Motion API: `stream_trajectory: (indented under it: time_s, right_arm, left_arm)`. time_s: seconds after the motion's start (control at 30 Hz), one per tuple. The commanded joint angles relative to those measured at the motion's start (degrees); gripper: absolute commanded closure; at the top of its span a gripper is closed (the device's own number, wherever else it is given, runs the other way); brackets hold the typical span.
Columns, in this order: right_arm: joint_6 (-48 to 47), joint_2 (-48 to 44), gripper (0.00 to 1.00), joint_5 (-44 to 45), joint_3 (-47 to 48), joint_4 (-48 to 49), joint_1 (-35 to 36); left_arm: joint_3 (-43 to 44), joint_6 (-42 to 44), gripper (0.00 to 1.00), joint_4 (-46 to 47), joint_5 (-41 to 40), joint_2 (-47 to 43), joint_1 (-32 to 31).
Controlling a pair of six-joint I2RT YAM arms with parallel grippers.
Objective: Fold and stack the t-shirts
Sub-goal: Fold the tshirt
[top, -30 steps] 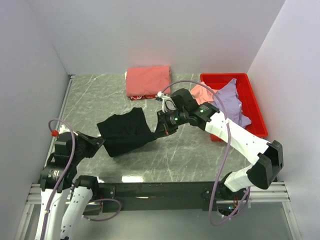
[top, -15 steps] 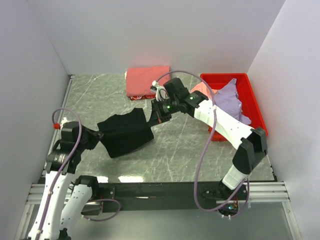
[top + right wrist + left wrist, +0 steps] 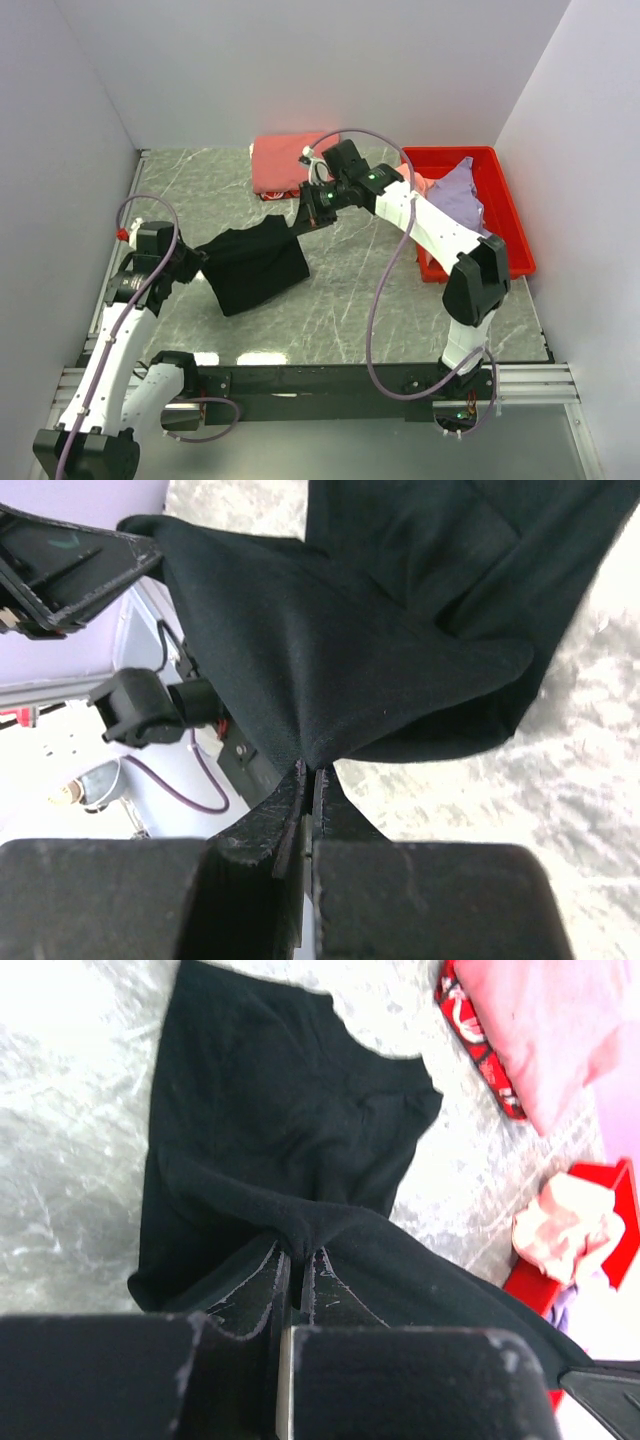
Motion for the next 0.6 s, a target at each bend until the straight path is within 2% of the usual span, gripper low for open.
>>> stream_trajectory:
  time_s: [0.0, 0.27, 0.43, 0.57]
  right_arm:
    - [-0.73, 2.52, 1.0, -1.12, 5.48, -0.47, -0.76]
    - [0.23, 9.47, 1.0, 0.37, 11.55, 1.2, -1.99]
    - [2.07, 13.6, 1.0, 0.54, 13.49, 6.9, -3.04]
    - [3.48, 18.25, 1.0, 3.44, 15.94, 11.39, -3.31]
  left_arm:
    - [2.63, 1.65, 0.99, 3.19, -4.43, 1.39, 1.04]
    - [2.72, 1.91, 0.99, 7.41, -5.4, 8.32, 4.28]
    - [2.63, 2.44, 0.99, 11.09, -4.08, 12.81, 6.92]
    - [2.19, 3.23, 0.99, 17.94, -2.67, 17.73, 8.42]
